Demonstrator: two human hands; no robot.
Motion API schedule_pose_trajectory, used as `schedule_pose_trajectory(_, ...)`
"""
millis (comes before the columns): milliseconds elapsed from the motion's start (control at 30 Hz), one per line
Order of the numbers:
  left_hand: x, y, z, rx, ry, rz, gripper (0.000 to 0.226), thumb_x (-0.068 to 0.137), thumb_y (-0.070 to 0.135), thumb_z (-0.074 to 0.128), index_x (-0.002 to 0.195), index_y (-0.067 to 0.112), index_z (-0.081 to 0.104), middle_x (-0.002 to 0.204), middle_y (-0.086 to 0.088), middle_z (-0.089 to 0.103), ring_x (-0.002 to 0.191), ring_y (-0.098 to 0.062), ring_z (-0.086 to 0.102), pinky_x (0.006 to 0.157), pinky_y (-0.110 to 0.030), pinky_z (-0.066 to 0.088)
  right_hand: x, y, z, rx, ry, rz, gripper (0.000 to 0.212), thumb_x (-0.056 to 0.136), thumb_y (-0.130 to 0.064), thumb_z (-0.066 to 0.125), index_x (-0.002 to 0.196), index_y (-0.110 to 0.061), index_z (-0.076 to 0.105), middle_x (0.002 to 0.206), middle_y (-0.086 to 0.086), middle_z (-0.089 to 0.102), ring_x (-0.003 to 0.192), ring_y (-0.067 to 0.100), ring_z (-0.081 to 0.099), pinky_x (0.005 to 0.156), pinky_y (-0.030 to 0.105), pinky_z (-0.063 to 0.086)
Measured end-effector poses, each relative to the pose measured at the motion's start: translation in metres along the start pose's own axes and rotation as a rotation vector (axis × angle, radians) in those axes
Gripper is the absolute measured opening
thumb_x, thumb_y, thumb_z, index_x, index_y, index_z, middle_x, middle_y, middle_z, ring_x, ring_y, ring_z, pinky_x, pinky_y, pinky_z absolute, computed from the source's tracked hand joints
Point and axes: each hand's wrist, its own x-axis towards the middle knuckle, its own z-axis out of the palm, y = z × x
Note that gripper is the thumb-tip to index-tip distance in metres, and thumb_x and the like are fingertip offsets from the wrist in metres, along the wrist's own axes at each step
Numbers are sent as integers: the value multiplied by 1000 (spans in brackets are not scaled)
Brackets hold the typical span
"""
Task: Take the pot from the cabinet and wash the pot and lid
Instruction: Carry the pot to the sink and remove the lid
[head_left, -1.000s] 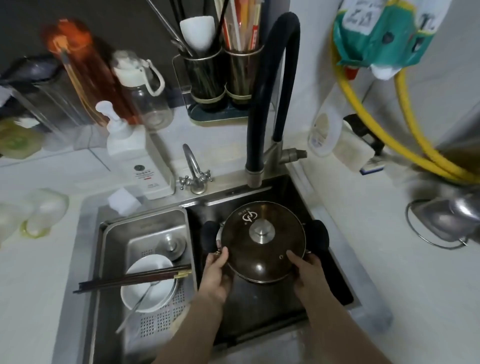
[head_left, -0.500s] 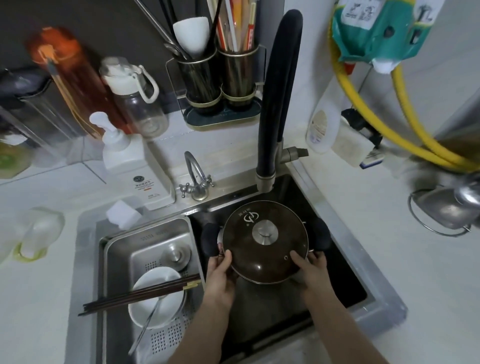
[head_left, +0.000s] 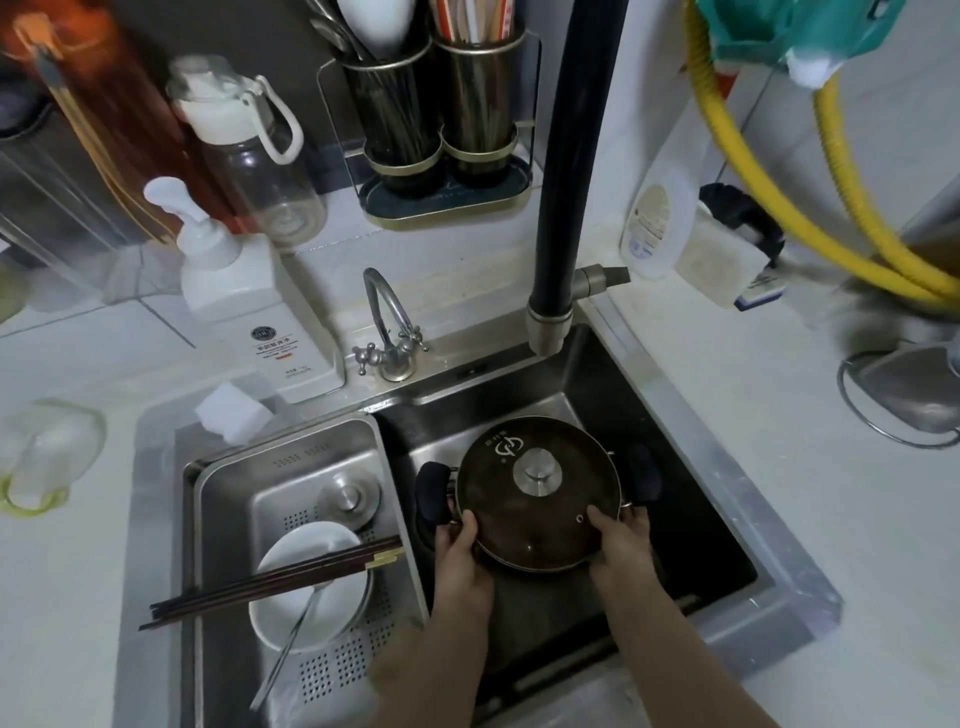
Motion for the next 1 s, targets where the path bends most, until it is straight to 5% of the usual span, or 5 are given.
schedule_pose_trajectory(133, 9, -6, -6, 0, 33, 21, 41, 95, 13, 51, 135, 19, 45, 133, -13, 56, 104, -25, 60, 74, -38, 51, 10, 12, 2, -32, 20, -27, 71, 88, 10, 49, 147, -15, 19, 148, 14, 39, 130, 35, 44, 103, 54, 40)
schedule_pose_trajectory(433, 18, -14, -8, 0, 88, 68, 36, 96, 10, 47, 132, 17, 47, 132, -10, 54, 96, -17, 59, 73, -34, 48, 13, 18, 5, -114, 54, -52, 77, 93, 7, 44, 151, -26, 5, 157, 4, 23, 139, 31, 33, 109, 50, 34)
schedule_pose_trajectory(533, 20, -19, -10, 42, 133, 54, 38, 96, 11, 48, 134, 17, 45, 136, -10, 52, 107, -24, 57, 83, -39, 48, 11, 21, 1, -211, 23, -69, 82, 92, 9, 45, 150, -30, 2, 158, 5, 20, 140, 31, 30, 110, 50, 32)
schedule_pose_trajectory(867, 14, -20, -5, 358, 244, 12, 54, 81, 3, 68, 130, 5, 47, 128, -19, 58, 114, -37, 57, 100, -52, 46, 5, 20, -8, -731, -137, -131, 86, 77, 14, 61, 147, -21, 26, 151, 10, 29, 135, 30, 37, 108, 46, 40)
schedule_pose_trajectory(1000, -7, -22, 15, 480, 245, 71, 57, 77, -6, 67, 130, 1, 46, 128, -21, 57, 114, -37, 56, 100, -45, 46, -2, 8, -5, -829, -156, -82, 71, 79, 10, 62, 141, -16, 40, 148, 12, 30, 130, 31, 41, 105, 44, 43)
